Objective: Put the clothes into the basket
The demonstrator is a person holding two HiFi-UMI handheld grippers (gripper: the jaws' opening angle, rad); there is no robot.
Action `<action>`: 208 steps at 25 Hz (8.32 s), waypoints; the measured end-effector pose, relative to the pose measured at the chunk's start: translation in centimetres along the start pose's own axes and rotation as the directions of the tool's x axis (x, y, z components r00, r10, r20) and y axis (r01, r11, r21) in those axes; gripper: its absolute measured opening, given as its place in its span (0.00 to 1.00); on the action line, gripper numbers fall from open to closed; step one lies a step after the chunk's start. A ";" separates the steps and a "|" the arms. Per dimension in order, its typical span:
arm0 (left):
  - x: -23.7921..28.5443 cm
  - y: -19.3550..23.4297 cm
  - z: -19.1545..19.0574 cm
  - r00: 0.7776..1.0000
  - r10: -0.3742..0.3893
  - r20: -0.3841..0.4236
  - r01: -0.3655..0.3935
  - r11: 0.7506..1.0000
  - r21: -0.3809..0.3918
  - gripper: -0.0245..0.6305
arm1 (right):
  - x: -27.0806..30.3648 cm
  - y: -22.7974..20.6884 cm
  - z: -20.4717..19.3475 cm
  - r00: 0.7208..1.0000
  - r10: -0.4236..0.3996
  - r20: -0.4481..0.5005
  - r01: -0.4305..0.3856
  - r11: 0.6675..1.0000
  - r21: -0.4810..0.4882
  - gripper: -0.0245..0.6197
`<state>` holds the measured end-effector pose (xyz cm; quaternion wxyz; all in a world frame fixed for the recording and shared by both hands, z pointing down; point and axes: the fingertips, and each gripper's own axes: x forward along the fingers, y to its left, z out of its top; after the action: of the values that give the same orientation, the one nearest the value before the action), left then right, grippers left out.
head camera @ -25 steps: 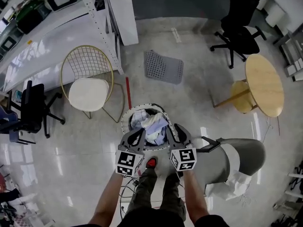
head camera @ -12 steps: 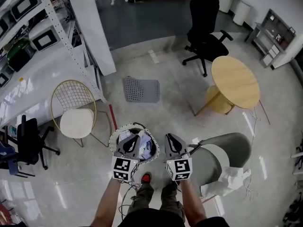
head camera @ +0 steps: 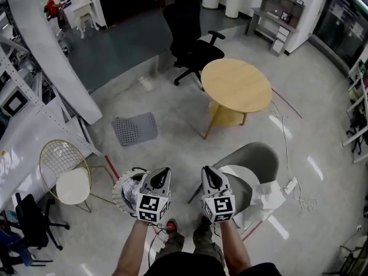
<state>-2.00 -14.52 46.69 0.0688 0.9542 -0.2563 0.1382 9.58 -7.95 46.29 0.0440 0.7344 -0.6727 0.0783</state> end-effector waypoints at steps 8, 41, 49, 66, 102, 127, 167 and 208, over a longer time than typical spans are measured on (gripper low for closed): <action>7.5 -12.1 0.7 0.969 -0.244 -0.028 0.246 0.968 0.054 0.05 | -7.9 -11.8 -1.9 0.968 -0.252 -0.019 0.253 0.967 0.042 0.10; 22.9 -48.8 -9.8 0.621 -0.709 -0.334 0.772 0.627 0.102 0.05 | -34.1 -37.9 -19.7 0.636 -0.722 -0.272 0.771 0.603 0.204 0.10; 23.8 -50.8 -15.6 0.577 -0.704 -0.413 0.791 0.608 0.069 0.05 | -35.2 -38.2 -26.6 0.618 -0.699 -0.360 0.785 0.575 0.232 0.10; 23.8 -52.1 -22.8 0.516 -0.690 -0.507 0.810 0.586 0.027 0.05 | -34.9 -36.5 -37.6 0.644 -0.595 -0.481 0.764 0.529 0.369 0.54; 23.1 -50.1 -20.2 0.582 -0.659 -0.476 0.765 0.642 0.047 0.05 | -35.2 -37.4 -33.6 0.650 -0.604 -0.461 0.758 0.559 0.336 0.10; 19.2 -39.6 -1.7 0.810 -0.556 -0.187 0.582 0.802 0.136 0.05 | -27.8 -35.4 -9.7 0.802 -0.580 -0.144 0.597 0.773 0.212 0.10; -10.0 4.9 -5.1 0.930 0.364 -0.042 -0.367 0.921 -0.133 0.05 | 3.6 9.2 -0.9 0.908 0.409 -0.090 -0.408 0.912 0.036 0.10; -19.1 23.0 -35.9 0.829 0.427 -0.360 -0.553 0.722 -0.417 0.05 | 17.9 33.2 -32.6 0.692 0.557 -0.459 -0.599 0.798 0.066 0.10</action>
<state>-37.76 -18.08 76.56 0.3067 0.7751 -0.5177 0.1929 -23.81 -22.97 80.13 0.2061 0.4428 -0.8423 0.2280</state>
